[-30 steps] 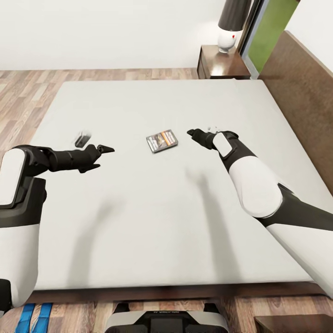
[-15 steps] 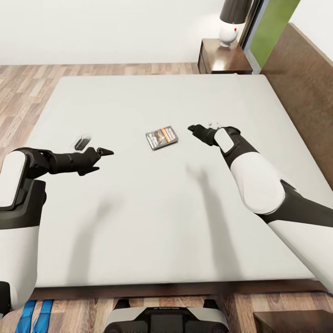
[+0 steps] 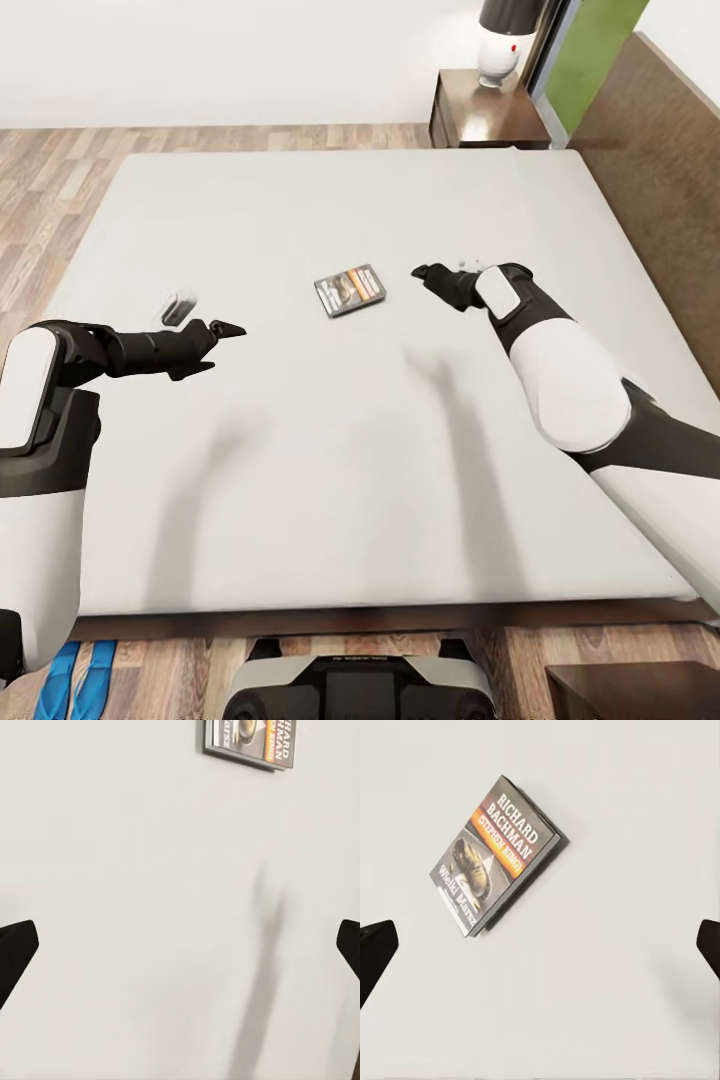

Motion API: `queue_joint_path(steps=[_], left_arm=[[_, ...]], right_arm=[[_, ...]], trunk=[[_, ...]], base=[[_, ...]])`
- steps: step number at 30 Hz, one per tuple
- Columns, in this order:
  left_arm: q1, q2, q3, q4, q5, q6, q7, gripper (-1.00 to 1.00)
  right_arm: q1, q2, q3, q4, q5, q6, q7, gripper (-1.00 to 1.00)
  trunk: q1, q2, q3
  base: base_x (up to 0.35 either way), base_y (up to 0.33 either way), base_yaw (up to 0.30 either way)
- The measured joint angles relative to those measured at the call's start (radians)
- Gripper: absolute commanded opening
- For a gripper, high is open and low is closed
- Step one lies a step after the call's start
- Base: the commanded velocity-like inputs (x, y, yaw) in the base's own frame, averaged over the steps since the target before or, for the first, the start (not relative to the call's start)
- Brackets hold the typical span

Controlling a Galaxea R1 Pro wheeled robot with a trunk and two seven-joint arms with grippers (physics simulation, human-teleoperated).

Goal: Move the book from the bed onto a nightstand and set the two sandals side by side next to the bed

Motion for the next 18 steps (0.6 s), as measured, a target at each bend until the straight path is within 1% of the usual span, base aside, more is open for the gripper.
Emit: queue_joint_path(steps=[3,8,18], left_arm=[[0.000,0.000,-0.001,-0.002,0.000,0.000,0.000,1.00],[0.000,0.000,-0.001,-0.004,0.000,0.000,0.000,1.00],[0.000,0.000,-0.001,-0.011,0.000,0.000,-0.002,1.00]], right_arm=[[-0.030,-0.008,-0.001,0.002,-0.022,0.028,0.000,1.00],[-0.056,-0.012,-0.001,0.003,-0.034,0.044,0.000,1.00],[-0.061,-0.012,-0.001,0.003,-0.038,0.048,0.001,1.00]], trunk=[[0.000,0.000,-0.005],[0.000,0.000,-0.012],[0.000,0.000,-0.028]], base=[[0.000,0.000,0.000],[0.000,0.000,0.000],[0.000,0.000,0.000]])
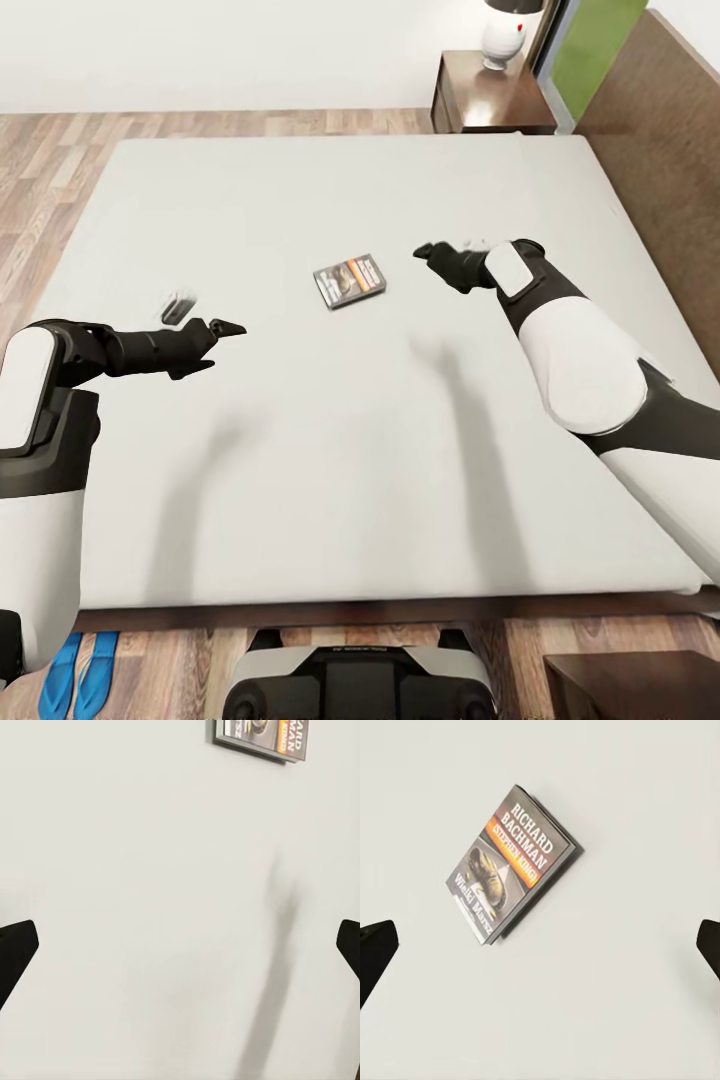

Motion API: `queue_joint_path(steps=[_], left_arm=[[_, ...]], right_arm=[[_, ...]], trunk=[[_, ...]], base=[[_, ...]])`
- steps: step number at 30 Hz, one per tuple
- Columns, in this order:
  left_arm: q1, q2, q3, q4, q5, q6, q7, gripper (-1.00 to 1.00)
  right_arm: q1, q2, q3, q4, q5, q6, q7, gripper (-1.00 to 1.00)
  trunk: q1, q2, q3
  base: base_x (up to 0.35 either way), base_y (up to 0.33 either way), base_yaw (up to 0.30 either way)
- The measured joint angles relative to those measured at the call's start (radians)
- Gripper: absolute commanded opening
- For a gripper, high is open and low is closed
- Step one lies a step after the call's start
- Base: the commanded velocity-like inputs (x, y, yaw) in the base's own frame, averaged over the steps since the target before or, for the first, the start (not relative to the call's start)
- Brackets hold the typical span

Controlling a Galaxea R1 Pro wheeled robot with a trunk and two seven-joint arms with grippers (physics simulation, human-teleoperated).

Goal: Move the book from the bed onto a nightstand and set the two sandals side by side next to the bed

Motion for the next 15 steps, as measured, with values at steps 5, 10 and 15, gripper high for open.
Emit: queue_joint_path(steps=[5,10,15], left_arm=[[0.000,0.001,0.000,-0.002,0.000,0.000,-0.002,1.00],[0.001,0.001,0.000,-0.003,0.000,0.000,-0.003,1.00],[0.001,0.001,0.000,-0.004,0.000,0.000,-0.003,1.00]], right_arm=[[0.001,0.000,0.000,0.000,0.000,0.000,0.001,1.00],[0.002,0.000,0.000,0.000,-0.001,0.001,0.001,1.00],[0.003,0.000,0.000,0.000,-0.001,0.001,0.001,1.00]], trunk=[[0.000,0.000,-0.008],[0.000,0.000,-0.015],[0.000,0.000,-0.023]], base=[[0.000,0.000,0.000],[0.000,0.000,0.000],[0.000,0.000,0.000]])
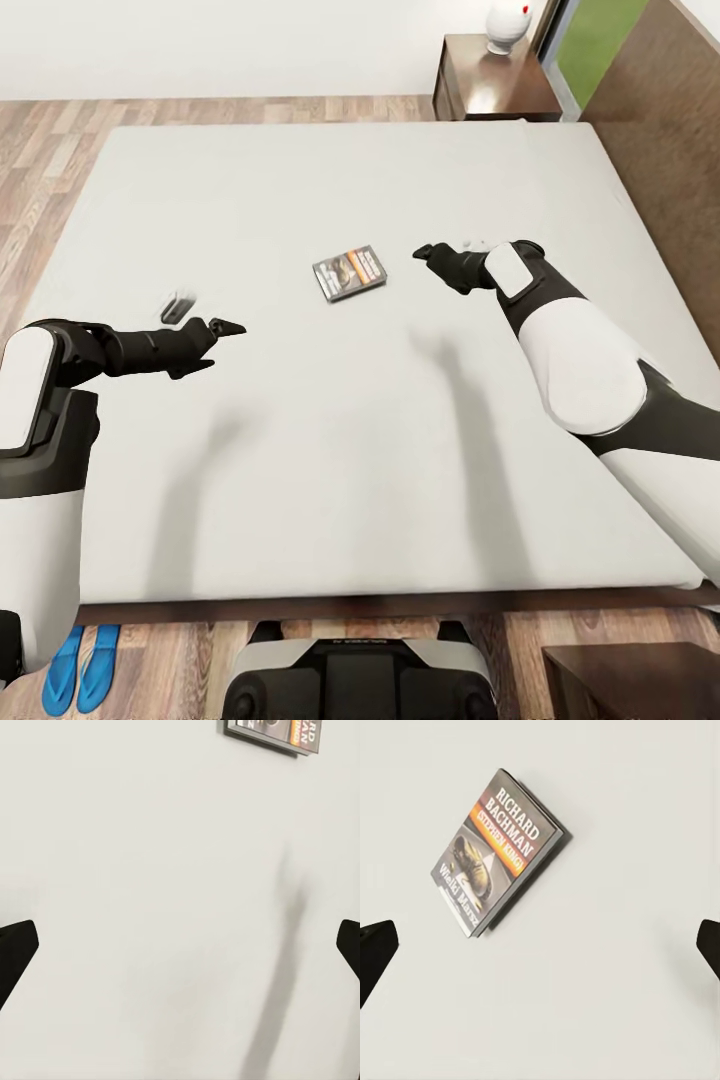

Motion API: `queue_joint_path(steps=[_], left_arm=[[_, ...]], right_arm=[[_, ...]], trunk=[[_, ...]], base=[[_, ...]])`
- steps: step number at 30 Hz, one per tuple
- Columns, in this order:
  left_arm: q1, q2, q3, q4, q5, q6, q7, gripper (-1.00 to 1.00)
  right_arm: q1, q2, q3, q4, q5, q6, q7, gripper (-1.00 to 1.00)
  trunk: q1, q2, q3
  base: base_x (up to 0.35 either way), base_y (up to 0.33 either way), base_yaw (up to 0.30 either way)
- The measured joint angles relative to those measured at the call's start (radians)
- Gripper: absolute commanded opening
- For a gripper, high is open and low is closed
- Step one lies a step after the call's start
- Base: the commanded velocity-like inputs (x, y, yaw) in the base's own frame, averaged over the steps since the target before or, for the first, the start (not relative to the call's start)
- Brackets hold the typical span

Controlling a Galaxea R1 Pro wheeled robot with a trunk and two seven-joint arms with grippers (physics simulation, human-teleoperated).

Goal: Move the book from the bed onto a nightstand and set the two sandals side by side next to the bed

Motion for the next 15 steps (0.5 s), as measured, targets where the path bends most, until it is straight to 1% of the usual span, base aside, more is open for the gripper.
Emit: queue_joint_path(steps=[7,10,15], left_arm=[[0.003,0.000,0.000,-0.015,-0.001,-0.002,0.004,1.00],[0.012,0.000,-0.001,-0.034,-0.003,-0.014,0.006,1.00],[0.017,0.000,-0.001,-0.047,-0.004,-0.020,0.007,1.00]], right_arm=[[0.000,-0.001,0.000,0.000,0.000,0.000,0.000,1.00],[0.000,-0.001,0.000,0.000,0.000,0.000,0.000,1.00],[-0.001,-0.001,0.000,-0.002,0.000,0.000,0.000,1.00]], trunk=[[0.000,0.000,-0.011],[-0.011,0.021,-0.006],[-0.012,0.021,-0.014]], base=[[0.000,0.000,0.000],[0.000,0.000,0.000],[0.000,0.000,0.000]])
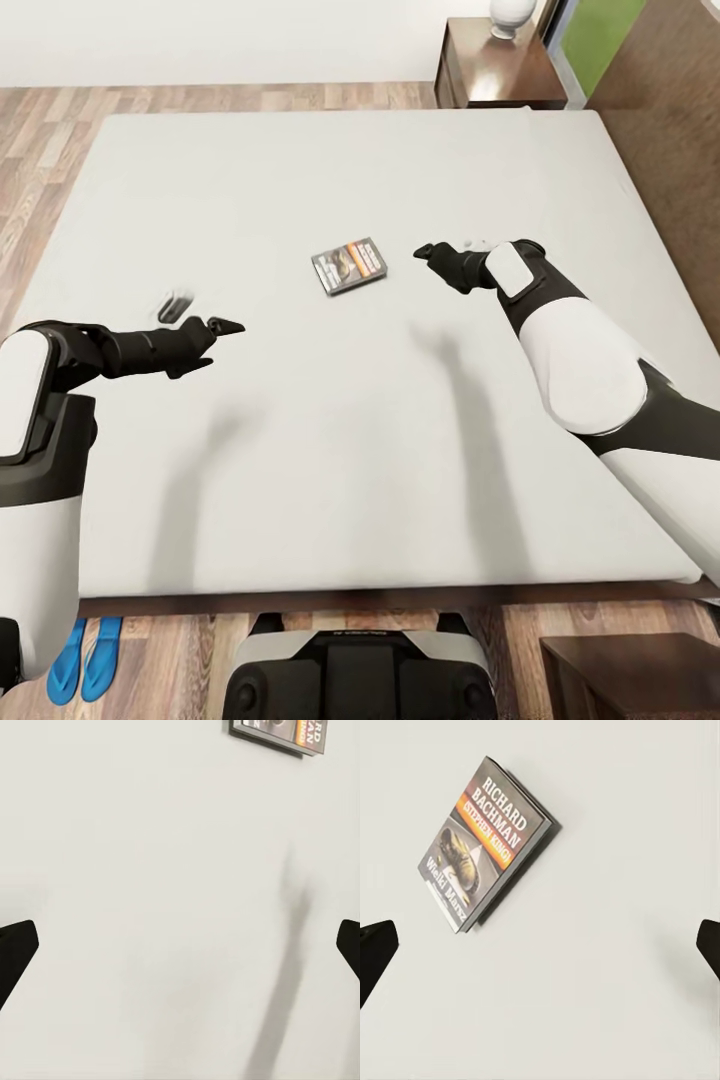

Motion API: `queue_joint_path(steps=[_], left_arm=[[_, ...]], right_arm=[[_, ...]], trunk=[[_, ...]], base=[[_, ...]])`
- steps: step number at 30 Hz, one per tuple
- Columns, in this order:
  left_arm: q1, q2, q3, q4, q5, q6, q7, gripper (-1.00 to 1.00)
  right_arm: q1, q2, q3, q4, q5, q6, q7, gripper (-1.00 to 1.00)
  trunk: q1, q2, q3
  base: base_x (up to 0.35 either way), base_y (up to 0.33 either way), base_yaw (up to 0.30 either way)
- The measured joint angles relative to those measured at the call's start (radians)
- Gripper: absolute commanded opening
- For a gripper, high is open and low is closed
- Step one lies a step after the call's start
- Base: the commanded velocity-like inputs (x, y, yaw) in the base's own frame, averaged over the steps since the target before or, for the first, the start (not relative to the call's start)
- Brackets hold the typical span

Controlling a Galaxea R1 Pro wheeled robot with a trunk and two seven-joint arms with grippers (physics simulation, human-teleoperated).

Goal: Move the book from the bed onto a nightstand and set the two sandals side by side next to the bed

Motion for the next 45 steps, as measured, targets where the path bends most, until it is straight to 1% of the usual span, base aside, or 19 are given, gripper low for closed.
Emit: queue_joint_path(steps=[6,12,18,24,27,30,34,42,45], left_arm=[[0.004,0.000,0.000,-0.010,-0.003,-0.003,0.000,1.00],[0.007,0.000,0.001,-0.009,-0.004,-0.003,0.002,1.00],[0.013,0.000,0.002,-0.008,-0.005,-0.003,0.002,1.00],[-0.021,0.033,-0.030,-0.040,0.030,-0.035,0.035,1.00],[-0.038,0.050,-0.047,-0.040,0.047,-0.052,0.052,1.00],[-0.055,0.067,-0.064,-0.040,0.064,-0.069,0.069,1.00],[-0.077,0.089,-0.086,-0.040,0.087,-0.092,0.070,1.00],[-0.122,0.134,-0.131,-0.040,0.132,-0.093,0.070,1.00],[-0.134,0.151,-0.148,-0.040,0.149,-0.093,0.070,1.00]], right_arm=[[0.001,0.000,0.000,-0.002,0.000,0.000,-0.001,1.00],[0.001,0.000,0.000,-0.003,0.000,0.000,-0.001,1.00],[0.003,0.001,0.001,-0.004,0.000,-0.001,0.002,1.00],[-0.031,0.035,0.035,0.029,0.026,-0.035,0.035,1.00],[-0.048,0.052,0.038,0.046,0.039,-0.052,0.051,1.00],[-0.065,0.053,0.038,0.063,0.054,-0.068,0.067,1.00],[-0.088,0.053,0.039,0.084,0.073,-0.080,0.089,1.00],[-0.133,0.053,0.040,0.085,0.111,-0.080,0.133,1.00],[-0.149,0.053,0.040,0.085,0.125,-0.080,0.134,1.00]], trunk=[[0.000,0.000,-0.009],[0.000,0.000,-0.019],[0.000,0.000,-0.027],[0.000,0.000,-0.027],[0.000,0.000,-0.027],[0.000,0.000,-0.027],[0.000,0.000,-0.027],[0.000,0.000,-0.027],[0.000,0.000,-0.027]], base=[[0.010,0.002,0.000],[0.147,0.007,0.000],[0.043,0.001,0.000],[0.000,0.000,0.000],[0.000,0.000,0.000],[0.000,0.000,0.000],[0.000,0.000,0.000],[0.000,0.000,0.000],[0.000,0.000,0.000]])
